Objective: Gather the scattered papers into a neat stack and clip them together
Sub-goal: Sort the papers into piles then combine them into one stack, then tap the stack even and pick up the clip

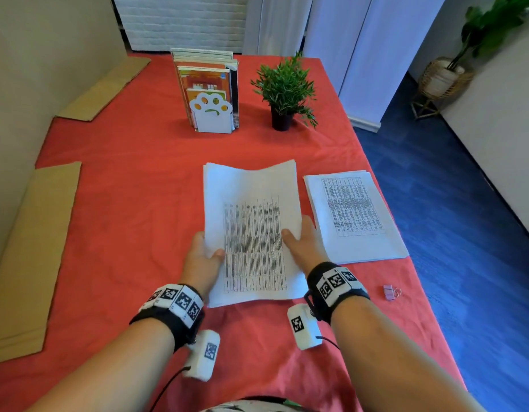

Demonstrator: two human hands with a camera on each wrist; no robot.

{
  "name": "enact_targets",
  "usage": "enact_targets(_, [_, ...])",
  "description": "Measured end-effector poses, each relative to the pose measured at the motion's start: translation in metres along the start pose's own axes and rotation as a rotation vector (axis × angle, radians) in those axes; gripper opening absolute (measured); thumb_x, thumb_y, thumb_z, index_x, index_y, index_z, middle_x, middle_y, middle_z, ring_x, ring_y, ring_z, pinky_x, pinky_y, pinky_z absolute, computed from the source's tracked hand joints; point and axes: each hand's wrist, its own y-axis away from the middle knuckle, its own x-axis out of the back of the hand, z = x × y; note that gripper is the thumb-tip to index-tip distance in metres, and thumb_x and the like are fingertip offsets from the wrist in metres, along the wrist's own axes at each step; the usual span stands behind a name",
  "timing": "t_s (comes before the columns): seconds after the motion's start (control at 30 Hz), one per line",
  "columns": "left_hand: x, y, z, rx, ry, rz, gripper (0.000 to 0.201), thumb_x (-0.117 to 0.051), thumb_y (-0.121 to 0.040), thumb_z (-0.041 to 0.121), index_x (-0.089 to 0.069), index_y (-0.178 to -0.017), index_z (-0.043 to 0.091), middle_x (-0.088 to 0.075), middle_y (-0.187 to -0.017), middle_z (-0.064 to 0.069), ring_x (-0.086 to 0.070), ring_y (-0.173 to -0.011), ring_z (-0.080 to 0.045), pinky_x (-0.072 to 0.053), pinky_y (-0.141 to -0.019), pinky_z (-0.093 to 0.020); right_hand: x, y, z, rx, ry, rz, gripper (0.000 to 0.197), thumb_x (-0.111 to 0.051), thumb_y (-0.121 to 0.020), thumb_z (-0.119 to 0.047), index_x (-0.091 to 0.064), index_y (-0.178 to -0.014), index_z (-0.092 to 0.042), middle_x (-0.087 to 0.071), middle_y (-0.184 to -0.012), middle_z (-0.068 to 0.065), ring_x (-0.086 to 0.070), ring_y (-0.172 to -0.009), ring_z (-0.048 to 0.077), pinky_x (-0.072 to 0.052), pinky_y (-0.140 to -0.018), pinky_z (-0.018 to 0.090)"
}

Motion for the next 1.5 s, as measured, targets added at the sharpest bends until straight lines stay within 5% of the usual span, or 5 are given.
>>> enact_targets(0.13, [0.007, -0.005, -0.006, 0.027, 0.011, 0.088, 0.029, -0.056, -0.090, 0.006, -0.045, -0.111, 0.024, -0.062, -0.108, -0.002, -0.060, -0.098, -0.023, -0.048, -0.092, -0.040, 0.005, -0.004, 0.013, -0.079, 0.101, -0.093, 0.038, -0.054, -0.093, -0.024, -0.044, -0.128, -0.014, -0.059, -0.114, 0.001, -0.058, -0.105, 0.022, -0.047, -0.093, 0.035])
enact_targets(0.47, [0.004, -0.018, -0.045, 0.194, -0.036, -0.111, 0.048, -0.063, -0.076, 0.012, -0.048, -0.120, 0.023, -0.067, -0.112, -0.004, -0.065, -0.102, -0.027, -0.050, -0.093, -0.051, 0.007, -0.002, 0.041, -0.129, 0.188, -0.136, 0.028, -0.042, -0.096, -0.013, -0.045, -0.123, -0.010, -0.060, -0.108, 0.010, -0.057, -0.091, 0.025, -0.045, -0.072, 0.028])
enact_targets(0.67, [-0.014, -0.021, -0.039, 0.153, -0.161, -0.024, 0.043, -0.053, -0.089, -0.001, -0.045, -0.129, 0.013, -0.062, -0.120, -0.009, -0.059, -0.106, -0.028, -0.045, -0.099, -0.043, 0.075, -0.048, 0.059, -0.214, 0.386, 0.224, 0.036, -0.053, -0.092, -0.019, -0.053, -0.128, -0.011, -0.058, -0.126, 0.016, -0.056, -0.116, 0.032, -0.041, -0.097, 0.034])
enact_targets(0.87, [-0.023, -0.014, -0.061, 0.233, -0.286, -0.007, 0.043, -0.051, -0.089, -0.002, -0.044, -0.130, 0.007, -0.056, -0.109, -0.009, -0.053, -0.094, -0.024, -0.041, -0.083, -0.032, 0.151, -0.076, 0.097, -0.513, 0.722, 0.389, 0.046, -0.056, -0.086, -0.015, -0.047, -0.130, -0.005, -0.043, -0.136, 0.020, -0.042, -0.127, 0.039, -0.039, -0.102, 0.045])
enact_targets(1.5, [-0.019, -0.023, -0.089, 0.226, -0.282, -0.006, 0.041, -0.056, -0.089, 0.004, -0.046, -0.128, 0.013, -0.060, -0.121, -0.010, -0.056, -0.114, -0.029, -0.041, -0.103, -0.046, 0.174, -0.109, 0.119, -0.799, 0.818, 0.102, 0.067, -0.057, -0.081, -0.034, -0.028, -0.136, -0.009, -0.039, -0.138, 0.014, -0.043, -0.128, 0.036, -0.037, -0.101, 0.050])
